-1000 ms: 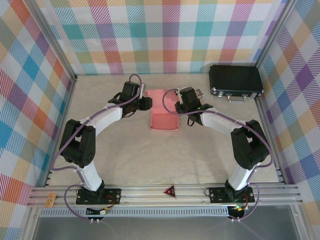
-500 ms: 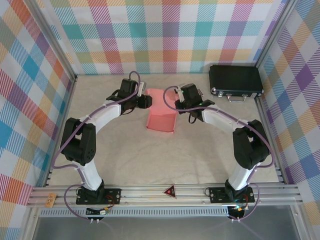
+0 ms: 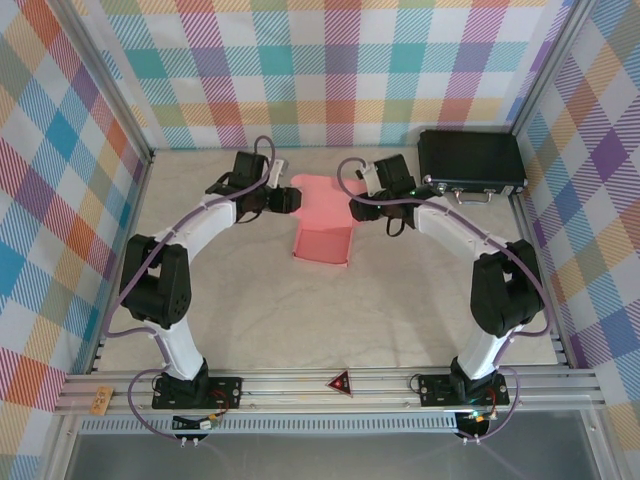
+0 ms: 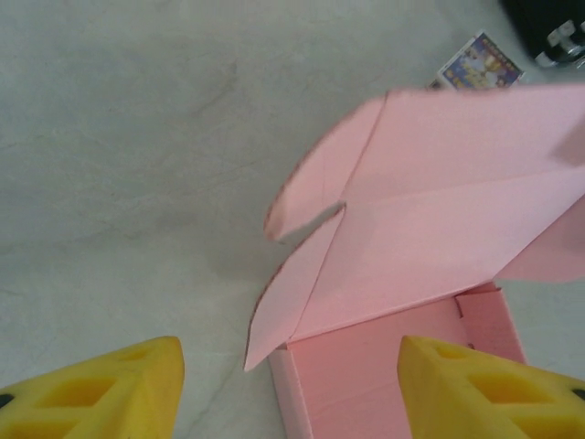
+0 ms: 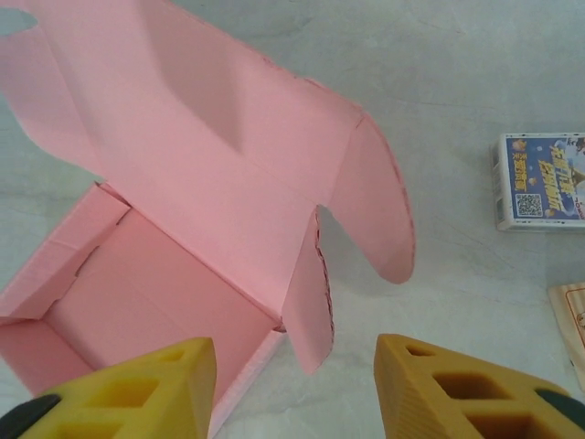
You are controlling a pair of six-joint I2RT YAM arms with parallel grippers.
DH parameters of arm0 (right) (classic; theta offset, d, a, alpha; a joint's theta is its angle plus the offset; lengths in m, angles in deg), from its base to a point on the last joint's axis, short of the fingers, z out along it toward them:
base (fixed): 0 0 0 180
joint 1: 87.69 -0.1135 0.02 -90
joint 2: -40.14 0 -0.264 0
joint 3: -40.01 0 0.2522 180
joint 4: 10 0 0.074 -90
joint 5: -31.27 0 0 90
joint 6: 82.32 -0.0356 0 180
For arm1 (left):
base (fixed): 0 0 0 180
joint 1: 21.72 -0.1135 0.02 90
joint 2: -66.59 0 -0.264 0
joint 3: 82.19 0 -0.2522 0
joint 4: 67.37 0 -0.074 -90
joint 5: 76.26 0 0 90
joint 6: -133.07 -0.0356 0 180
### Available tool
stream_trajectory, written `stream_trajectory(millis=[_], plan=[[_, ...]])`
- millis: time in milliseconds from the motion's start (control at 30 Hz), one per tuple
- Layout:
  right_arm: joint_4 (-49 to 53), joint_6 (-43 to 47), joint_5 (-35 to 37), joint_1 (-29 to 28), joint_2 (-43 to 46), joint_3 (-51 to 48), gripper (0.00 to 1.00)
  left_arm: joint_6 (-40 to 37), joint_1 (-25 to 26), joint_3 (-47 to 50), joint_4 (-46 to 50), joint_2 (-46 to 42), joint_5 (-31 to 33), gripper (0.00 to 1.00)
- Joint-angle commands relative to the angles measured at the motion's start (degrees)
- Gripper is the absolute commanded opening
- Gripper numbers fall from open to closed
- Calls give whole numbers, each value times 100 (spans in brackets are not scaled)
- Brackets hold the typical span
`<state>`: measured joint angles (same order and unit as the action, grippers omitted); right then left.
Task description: Fold the paper box
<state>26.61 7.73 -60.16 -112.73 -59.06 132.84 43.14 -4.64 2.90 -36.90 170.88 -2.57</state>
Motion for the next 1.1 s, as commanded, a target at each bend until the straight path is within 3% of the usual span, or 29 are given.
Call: stream_trajectory(millis=[0, 433, 1067], plan=[[483, 30, -558, 111, -202, 342, 51, -307, -140, -439, 480, 300, -561, 65], [615, 80, -847, 292, -734, 678, 49, -603, -185, -995, 843, 891, -1036, 63], [755, 197, -929, 315, -1031, 1004, 29, -663, -223, -1324, 932, 1181, -1180, 53]])
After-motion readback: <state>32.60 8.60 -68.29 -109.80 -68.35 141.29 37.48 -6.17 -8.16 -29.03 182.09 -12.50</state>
